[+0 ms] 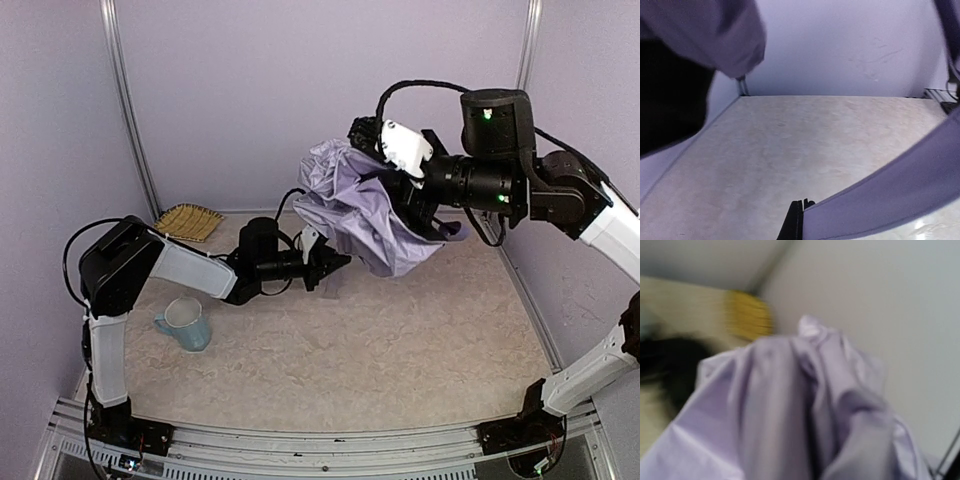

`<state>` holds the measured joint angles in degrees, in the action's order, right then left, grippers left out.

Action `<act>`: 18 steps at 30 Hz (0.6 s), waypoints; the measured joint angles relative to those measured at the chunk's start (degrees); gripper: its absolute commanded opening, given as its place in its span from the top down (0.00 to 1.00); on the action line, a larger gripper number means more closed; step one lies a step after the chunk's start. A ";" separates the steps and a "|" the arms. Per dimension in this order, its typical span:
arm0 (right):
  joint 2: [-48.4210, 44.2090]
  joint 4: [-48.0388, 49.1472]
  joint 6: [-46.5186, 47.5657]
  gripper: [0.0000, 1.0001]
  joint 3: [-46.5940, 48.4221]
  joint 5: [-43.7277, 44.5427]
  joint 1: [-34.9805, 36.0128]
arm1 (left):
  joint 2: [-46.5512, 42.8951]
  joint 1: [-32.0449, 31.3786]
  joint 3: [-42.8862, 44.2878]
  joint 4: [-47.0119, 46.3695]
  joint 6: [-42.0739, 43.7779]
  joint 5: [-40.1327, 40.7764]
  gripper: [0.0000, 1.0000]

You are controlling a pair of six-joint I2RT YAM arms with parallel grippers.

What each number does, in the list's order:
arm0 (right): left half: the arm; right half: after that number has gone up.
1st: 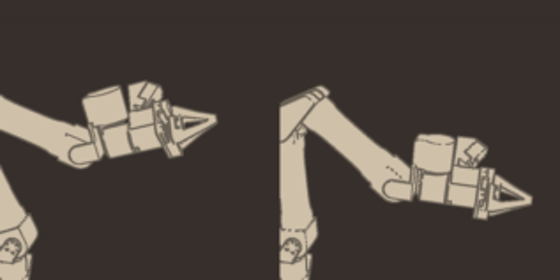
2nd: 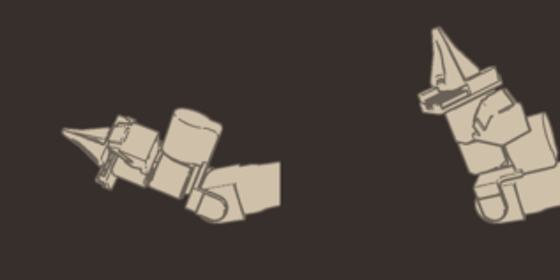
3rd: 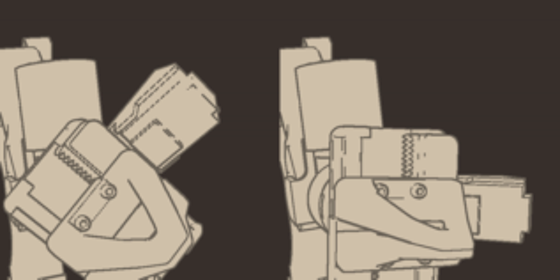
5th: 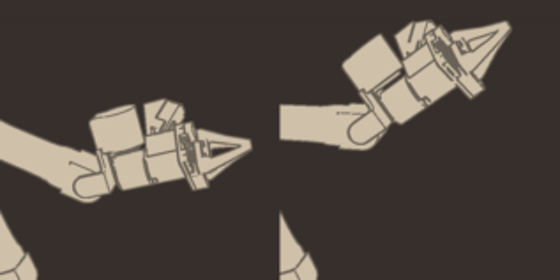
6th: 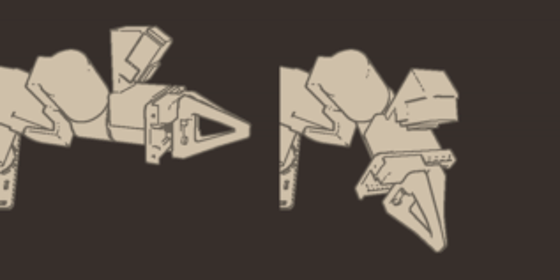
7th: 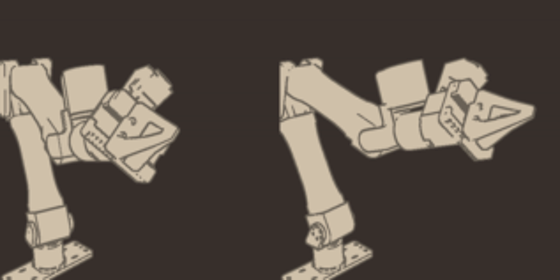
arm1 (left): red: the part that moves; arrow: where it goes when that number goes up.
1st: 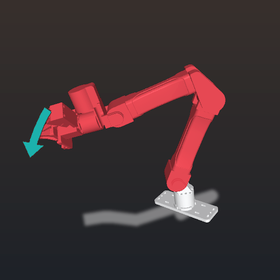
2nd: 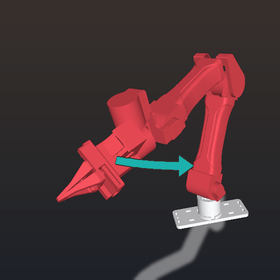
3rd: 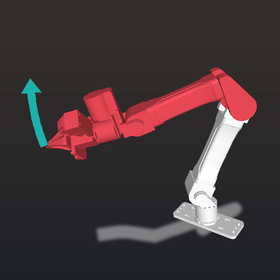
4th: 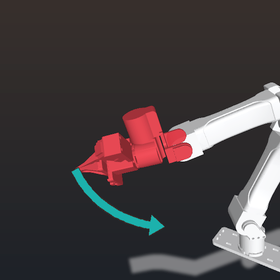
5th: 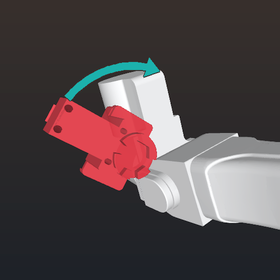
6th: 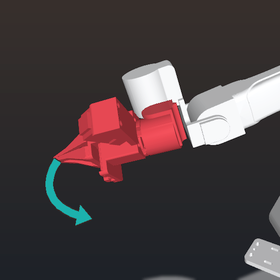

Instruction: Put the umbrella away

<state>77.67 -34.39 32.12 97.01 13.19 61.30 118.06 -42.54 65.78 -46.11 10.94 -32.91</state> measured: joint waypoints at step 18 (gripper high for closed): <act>8.24 -0.13 -6.01 1.00 -26.95 4.92 18.95 | 5.79 5.95 13.18 14.12 22.21 -4.31 1.00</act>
<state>85.91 -34.52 26.11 70.06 18.11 80.25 123.85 -36.60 78.96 -31.99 33.15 -37.21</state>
